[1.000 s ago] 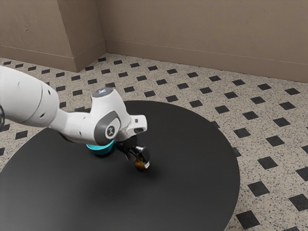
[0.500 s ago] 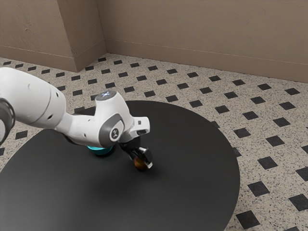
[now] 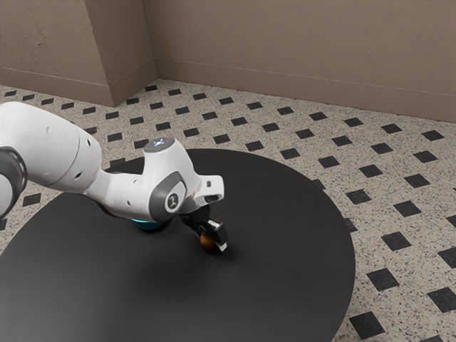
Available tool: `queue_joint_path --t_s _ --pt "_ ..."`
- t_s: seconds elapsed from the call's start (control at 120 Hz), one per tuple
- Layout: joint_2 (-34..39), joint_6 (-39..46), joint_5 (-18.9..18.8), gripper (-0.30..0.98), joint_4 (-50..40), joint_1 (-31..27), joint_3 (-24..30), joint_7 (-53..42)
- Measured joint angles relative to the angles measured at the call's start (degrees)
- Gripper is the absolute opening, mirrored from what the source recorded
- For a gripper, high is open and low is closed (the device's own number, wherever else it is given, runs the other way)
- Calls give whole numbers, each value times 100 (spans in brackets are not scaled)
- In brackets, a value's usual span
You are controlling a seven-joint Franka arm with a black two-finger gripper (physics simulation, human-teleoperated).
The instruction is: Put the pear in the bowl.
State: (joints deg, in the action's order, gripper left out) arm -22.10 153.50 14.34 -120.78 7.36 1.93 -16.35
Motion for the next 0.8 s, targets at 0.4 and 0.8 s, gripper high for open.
queue_joint_path --t_s 0.4,0.8 --pt "6 43 -49 30 18 37 -2 28" --pt "418 57 -205 28 158 -11 -317 94"
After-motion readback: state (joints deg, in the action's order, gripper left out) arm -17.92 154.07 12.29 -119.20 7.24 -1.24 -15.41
